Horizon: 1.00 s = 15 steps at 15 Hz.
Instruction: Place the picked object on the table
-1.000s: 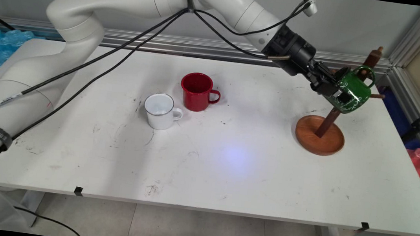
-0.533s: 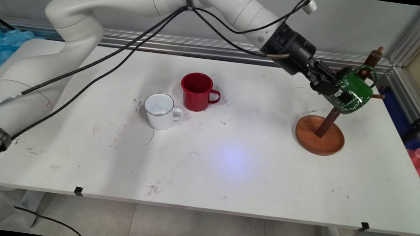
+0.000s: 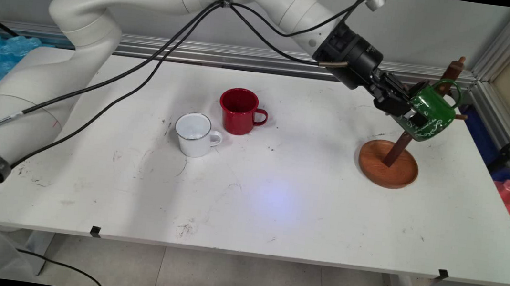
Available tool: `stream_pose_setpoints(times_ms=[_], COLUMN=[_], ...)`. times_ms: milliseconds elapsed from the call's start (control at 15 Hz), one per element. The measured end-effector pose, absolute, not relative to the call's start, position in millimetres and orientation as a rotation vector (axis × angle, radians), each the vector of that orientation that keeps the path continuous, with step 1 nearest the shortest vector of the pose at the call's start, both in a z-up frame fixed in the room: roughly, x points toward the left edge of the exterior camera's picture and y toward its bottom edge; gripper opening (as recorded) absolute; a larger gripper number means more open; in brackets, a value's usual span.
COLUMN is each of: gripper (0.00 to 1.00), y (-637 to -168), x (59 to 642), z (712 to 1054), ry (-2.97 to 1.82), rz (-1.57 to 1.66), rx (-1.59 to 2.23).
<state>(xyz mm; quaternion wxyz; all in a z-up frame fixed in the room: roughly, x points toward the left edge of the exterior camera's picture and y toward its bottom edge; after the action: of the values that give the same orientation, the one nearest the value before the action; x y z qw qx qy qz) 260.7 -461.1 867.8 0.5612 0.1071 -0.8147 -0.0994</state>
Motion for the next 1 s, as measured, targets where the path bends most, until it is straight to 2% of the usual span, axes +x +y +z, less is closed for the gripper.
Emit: stream_pose_setpoints(times_ms=[533, 1000], gripper=[0.00, 0.00], y=[-441.0, -404.4], x=[267.2, 287.1], z=[891.9, 914.3], ry=[-1.913, -1.939], rz=[-0.231, -0.191], rx=[0.243, 0.299])
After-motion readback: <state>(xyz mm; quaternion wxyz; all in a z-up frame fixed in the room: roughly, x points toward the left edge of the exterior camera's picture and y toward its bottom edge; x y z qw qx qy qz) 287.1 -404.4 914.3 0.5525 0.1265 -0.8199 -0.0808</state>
